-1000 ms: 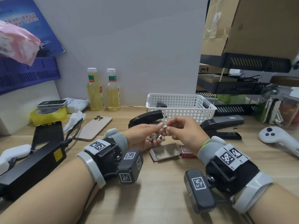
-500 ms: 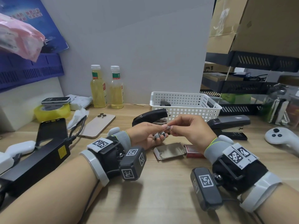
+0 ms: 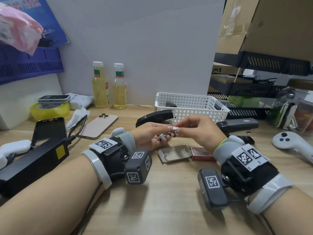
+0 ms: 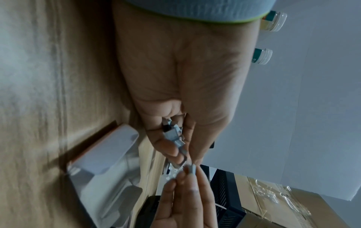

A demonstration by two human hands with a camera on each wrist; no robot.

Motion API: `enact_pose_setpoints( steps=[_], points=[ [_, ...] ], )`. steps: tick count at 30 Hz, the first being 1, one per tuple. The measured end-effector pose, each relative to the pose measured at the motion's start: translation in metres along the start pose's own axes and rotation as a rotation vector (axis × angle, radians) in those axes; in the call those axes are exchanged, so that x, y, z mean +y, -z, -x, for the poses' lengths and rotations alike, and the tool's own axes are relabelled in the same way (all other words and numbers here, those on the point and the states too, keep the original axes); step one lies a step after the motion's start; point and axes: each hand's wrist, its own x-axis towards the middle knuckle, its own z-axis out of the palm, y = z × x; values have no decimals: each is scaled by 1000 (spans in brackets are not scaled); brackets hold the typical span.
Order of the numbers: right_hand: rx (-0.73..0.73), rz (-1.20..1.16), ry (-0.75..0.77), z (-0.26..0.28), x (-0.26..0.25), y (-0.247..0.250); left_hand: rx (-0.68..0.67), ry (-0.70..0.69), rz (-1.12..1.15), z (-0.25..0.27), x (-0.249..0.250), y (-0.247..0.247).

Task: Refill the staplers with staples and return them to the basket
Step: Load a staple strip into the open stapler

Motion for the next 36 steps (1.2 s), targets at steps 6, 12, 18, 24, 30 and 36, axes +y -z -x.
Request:
enact_pose_setpoints(
  steps=[6, 12, 18, 24, 30, 36],
  points=[
    [244, 215, -43, -12, 22, 38, 8, -73, -13, 2, -1, 1],
    [186, 202, -182, -23, 35, 35, 1, -84, -49, 2, -2, 0],
    [150, 135, -180, -25, 39, 28, 26, -40, -68, 3, -1, 2],
    [145, 122, -183, -26, 41, 28, 26, -19, -81, 3, 1, 1],
    [151, 150, -219, -24, 37, 28, 24, -56, -60, 2, -2, 1],
    [171, 179, -89, -18, 19, 26, 20, -65, 17, 2, -3, 1]
  ],
)
